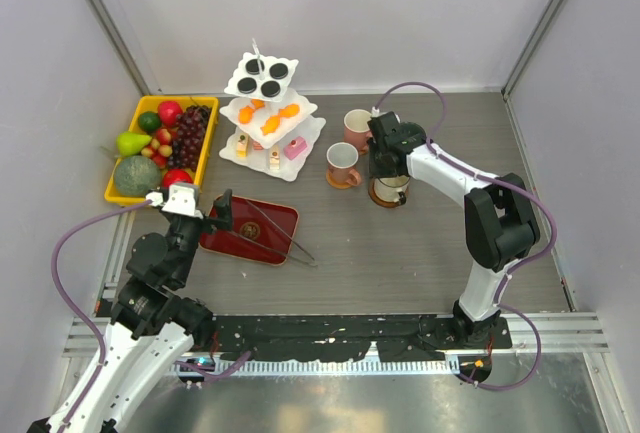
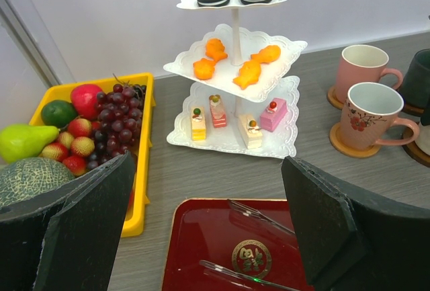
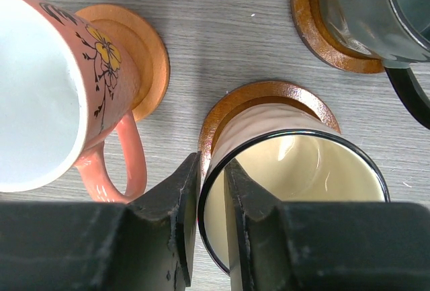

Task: Serve the afternoon tea

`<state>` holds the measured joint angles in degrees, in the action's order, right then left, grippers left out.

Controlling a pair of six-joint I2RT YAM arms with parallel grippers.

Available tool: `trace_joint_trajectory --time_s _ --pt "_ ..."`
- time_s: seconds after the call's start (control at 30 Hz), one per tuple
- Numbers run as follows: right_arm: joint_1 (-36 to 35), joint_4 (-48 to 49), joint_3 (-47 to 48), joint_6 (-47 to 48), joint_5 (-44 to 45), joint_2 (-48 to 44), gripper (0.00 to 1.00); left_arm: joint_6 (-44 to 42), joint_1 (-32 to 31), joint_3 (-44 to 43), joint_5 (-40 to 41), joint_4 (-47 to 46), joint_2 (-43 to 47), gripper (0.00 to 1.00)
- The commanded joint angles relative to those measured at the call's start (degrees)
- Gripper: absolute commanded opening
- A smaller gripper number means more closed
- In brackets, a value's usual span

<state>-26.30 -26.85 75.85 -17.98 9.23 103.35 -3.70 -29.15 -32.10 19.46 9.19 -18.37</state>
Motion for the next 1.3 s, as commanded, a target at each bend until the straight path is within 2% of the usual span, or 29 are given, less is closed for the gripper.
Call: trace_joint_trajectory --time_s 0.0,0.17,0.23,0.27,0.43,0.57,0.63,0.83,0.93,1.1,1.27 --pt "-0.41 1.72 1.84 -0.48 -0.01 -1.05 0.27 -0.69 -0.12 -0.07 -0.48 -3.65 0.44 0.99" --pt "-0.41 0.93 2.37 -0.57 -0.27 -3.06 0.36 -0.78 -0.12 -0.07 -0.48 -3.57 0.62 0.99" --pt "-0.41 0.48 2.54 -0.30 -0.09 -5.34 0.42 -0.78 -0.12 -0.25 -0.48 -3.57 0.53 0.99" --pt "-0.41 0.48 2.37 -0.04 0.43 -6.14 0.49 -0.86 -0.21 -0.07 -0.48 -3.57 0.53 0.99" --pt "-0.41 0.40 1.32 2.32 5.34 -15.71 0.75 -0.95 -0.12 -0.07 -0.22 -3.57 0.70 0.99" --pt "-0.41 1.53 -3.06 5.22 11.57 -25.99 0.87 -0.87 -0.12 -0.25 0.40 -3.30 1.41 0.99" --pt "-0.33 2.41 -6.40 6.80 14.83 -34.49 0.91 -0.69 -0.12 -0.25 0.92 -3.04 2.02 0.99" --pt "-0.33 6.19 -17.83 10.94 23.89 -56.02 1.00 1.33 -0.21 -2.26 4.26 -0.15 4.39 0.99" --pt "-0.33 7.34 -24.07 12.18 29.50 -65.27 0.96 1.95 -0.12 -4.28 6.28 4.07 6.06 0.99" --pt "-0.33 7.52 -31.20 15.16 31.89 -81.87 0.96 5.44 -0.12 -5.61 10.76 12.06 11.85 0.99" --pt "-0.24 5.58 -36.47 17.71 35.67 -93.48 0.96 8.36 -0.12 -2.02 14.10 16.30 21.32 0.99"
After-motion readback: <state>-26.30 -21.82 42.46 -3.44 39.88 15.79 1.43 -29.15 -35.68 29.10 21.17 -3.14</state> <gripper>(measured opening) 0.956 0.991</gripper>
